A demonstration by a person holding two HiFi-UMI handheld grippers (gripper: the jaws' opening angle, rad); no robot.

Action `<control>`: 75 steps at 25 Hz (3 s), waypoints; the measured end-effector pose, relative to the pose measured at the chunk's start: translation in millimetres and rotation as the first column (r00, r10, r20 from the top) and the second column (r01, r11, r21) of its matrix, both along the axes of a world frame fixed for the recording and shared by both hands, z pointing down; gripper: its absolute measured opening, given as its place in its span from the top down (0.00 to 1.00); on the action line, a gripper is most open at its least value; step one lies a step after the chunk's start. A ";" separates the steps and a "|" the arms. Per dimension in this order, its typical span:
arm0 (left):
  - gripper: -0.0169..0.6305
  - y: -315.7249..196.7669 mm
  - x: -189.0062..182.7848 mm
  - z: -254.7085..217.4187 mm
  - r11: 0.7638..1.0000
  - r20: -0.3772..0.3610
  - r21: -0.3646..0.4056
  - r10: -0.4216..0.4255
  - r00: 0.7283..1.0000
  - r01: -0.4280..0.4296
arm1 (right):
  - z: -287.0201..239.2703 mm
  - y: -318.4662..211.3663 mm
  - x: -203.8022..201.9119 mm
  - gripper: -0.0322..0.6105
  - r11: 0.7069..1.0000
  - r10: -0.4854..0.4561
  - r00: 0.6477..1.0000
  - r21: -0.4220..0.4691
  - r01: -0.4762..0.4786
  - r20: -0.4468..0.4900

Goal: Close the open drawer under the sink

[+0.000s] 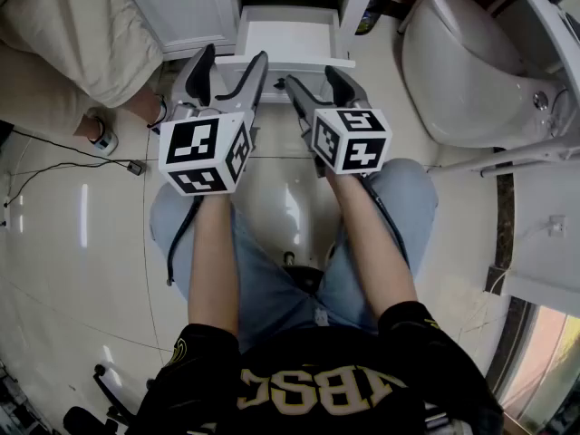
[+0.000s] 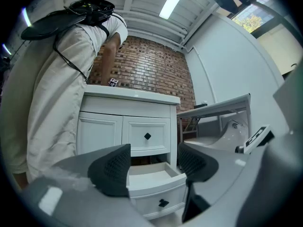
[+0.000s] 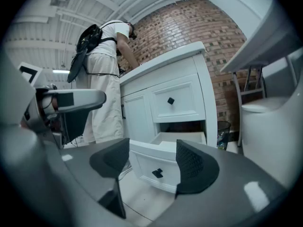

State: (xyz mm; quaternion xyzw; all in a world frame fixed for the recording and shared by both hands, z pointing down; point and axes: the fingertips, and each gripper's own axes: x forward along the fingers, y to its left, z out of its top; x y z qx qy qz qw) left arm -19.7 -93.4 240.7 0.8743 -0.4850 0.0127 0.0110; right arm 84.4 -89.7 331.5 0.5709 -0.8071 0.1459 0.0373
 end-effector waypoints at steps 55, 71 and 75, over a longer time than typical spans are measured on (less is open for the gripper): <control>0.49 -87.1 -16.0 51.5 0.989 0.018 -0.146 -0.023 1.000 0.026 | 134.4 -194.6 -2.5 0.84 0.926 -0.317 0.933 -0.267 0.266 -0.170; 0.49 -95.0 -25.2 67.3 0.980 0.040 -0.193 -0.047 0.998 0.054 | 148.3 -273.8 25.1 0.75 0.965 0.147 0.670 -0.254 0.064 0.728; 0.49 -98.0 -25.4 70.5 0.978 0.046 -0.202 -0.050 0.998 0.059 | 149.8 -283.9 18.8 0.76 0.979 0.100 0.768 -0.199 0.037 0.633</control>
